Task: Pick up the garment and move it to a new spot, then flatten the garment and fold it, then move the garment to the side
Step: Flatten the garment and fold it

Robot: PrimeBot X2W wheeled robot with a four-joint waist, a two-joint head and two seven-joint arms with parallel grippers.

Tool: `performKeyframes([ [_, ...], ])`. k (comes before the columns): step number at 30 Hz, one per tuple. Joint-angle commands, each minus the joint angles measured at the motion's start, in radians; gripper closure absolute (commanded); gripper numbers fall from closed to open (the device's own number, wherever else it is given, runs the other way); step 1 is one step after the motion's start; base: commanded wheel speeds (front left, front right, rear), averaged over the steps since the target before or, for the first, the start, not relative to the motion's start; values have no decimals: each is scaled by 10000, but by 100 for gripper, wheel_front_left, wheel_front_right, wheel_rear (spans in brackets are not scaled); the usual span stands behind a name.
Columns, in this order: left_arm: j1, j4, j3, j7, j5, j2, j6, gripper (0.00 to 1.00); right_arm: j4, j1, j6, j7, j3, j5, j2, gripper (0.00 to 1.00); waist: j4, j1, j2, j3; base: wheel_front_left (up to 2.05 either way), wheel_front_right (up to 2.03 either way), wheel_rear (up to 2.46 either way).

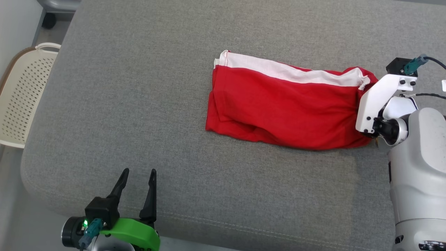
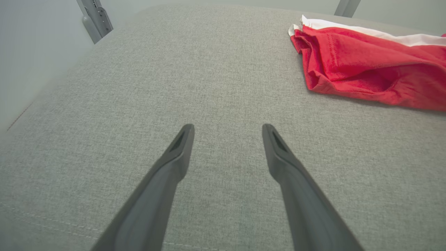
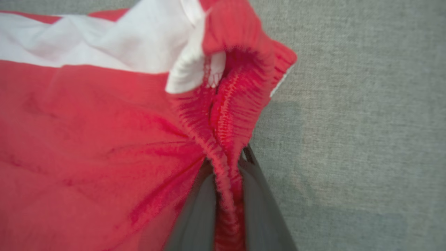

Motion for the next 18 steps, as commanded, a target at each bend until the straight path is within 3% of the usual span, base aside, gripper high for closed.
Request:
performKeyframes([
  [1, -138, 18, 1, -37, -32, 12, -56, 0, 80, -72, -5, 36, -54, -105, 4, 100, 4, 0, 0, -7, 0, 0, 0],
  [8, -174, 123, -55, -74, -98, -14, -20, 0, -26, -218, -5, 50, -373, -599, -94, 100, -22, 0, 0, -99, 0, 0, 0],
  [18, -121, 136, -153, -70, -141, 2, 43, 0, -485, -323, -6, 419, -794, -1443, -976, 100, 45, 0, 0, -298, 0, 0, 0],
])
